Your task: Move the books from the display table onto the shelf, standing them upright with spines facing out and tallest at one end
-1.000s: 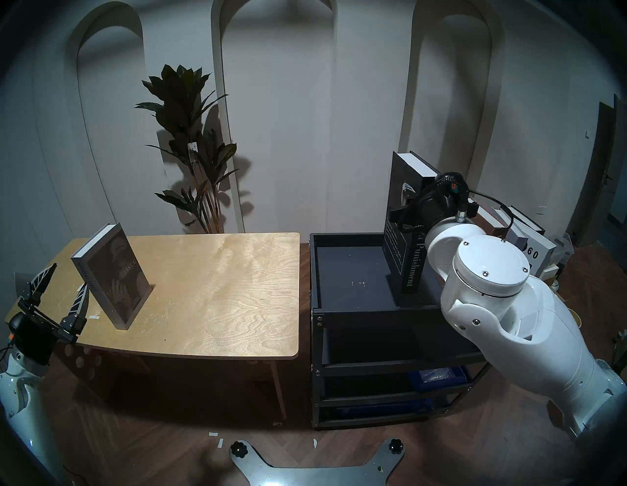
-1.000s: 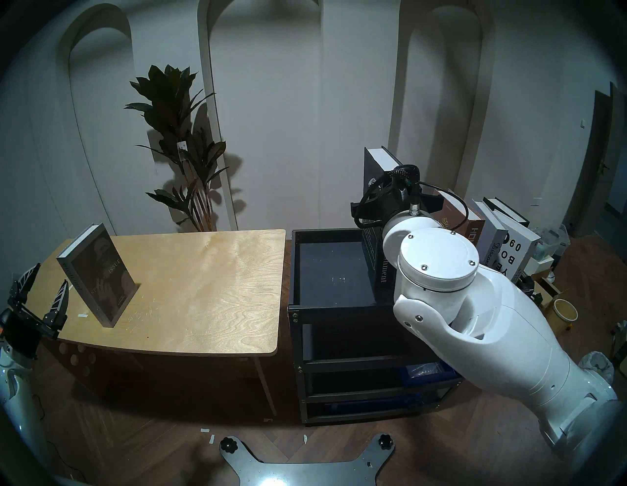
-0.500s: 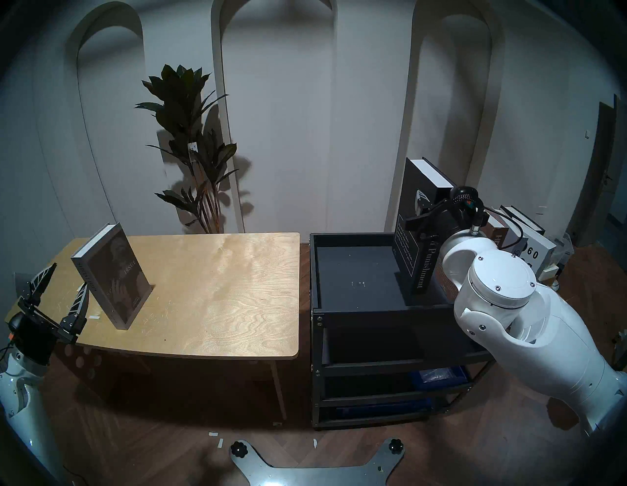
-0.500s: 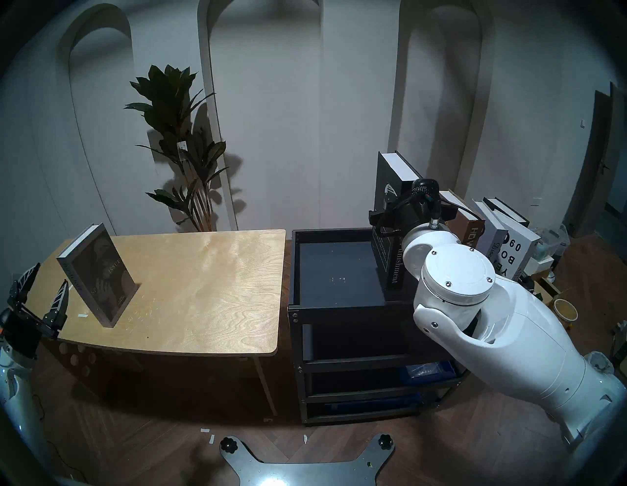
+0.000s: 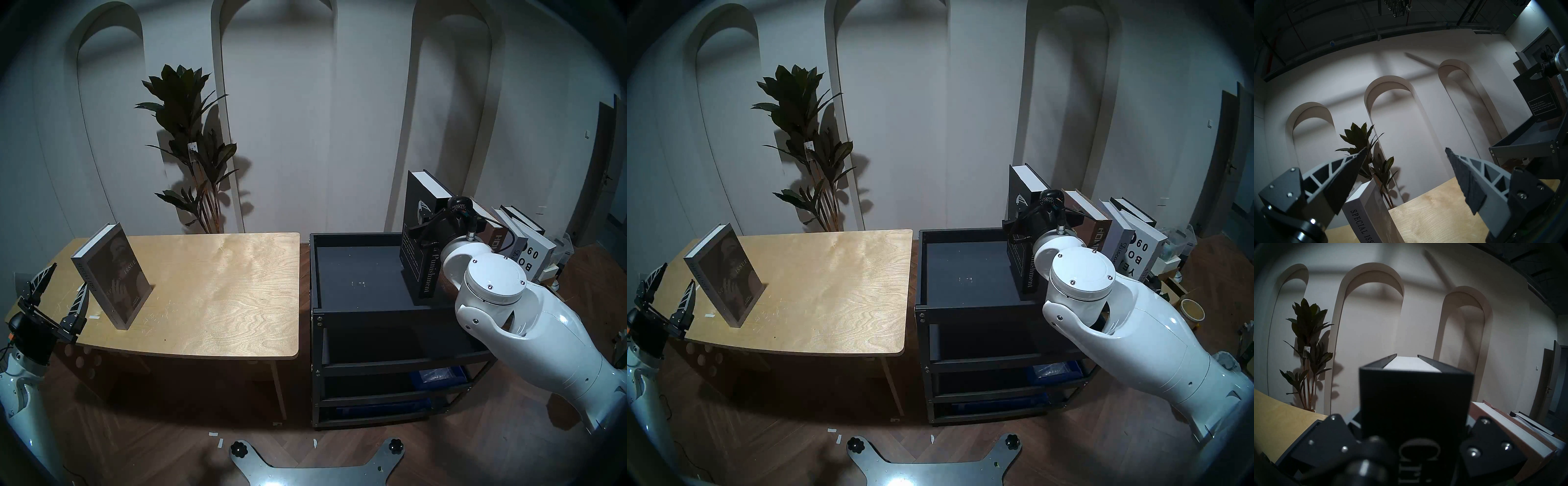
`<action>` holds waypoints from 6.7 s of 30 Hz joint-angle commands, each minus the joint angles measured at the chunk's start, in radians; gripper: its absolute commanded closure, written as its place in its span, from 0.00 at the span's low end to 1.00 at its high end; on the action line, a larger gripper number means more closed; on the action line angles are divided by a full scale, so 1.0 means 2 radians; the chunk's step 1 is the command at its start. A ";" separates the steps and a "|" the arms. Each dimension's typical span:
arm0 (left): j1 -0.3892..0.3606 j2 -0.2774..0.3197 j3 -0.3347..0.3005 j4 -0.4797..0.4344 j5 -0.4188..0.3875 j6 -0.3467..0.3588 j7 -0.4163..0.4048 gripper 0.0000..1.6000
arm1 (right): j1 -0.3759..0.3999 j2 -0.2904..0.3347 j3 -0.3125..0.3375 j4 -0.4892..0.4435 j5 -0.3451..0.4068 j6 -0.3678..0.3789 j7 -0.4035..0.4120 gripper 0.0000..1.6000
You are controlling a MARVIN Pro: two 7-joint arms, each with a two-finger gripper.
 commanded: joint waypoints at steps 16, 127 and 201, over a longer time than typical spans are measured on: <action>0.001 0.002 -0.003 -0.008 -0.001 0.001 -0.001 0.00 | -0.065 0.032 0.028 0.004 0.009 -0.066 -0.011 1.00; -0.051 0.060 0.002 0.092 -0.033 0.049 -0.021 0.00 | -0.234 0.037 -0.074 -0.155 0.060 -0.220 -0.007 0.00; -0.146 0.110 0.052 0.167 0.016 0.063 0.050 0.00 | -0.284 -0.002 -0.236 0.090 -0.251 -0.462 -0.174 0.93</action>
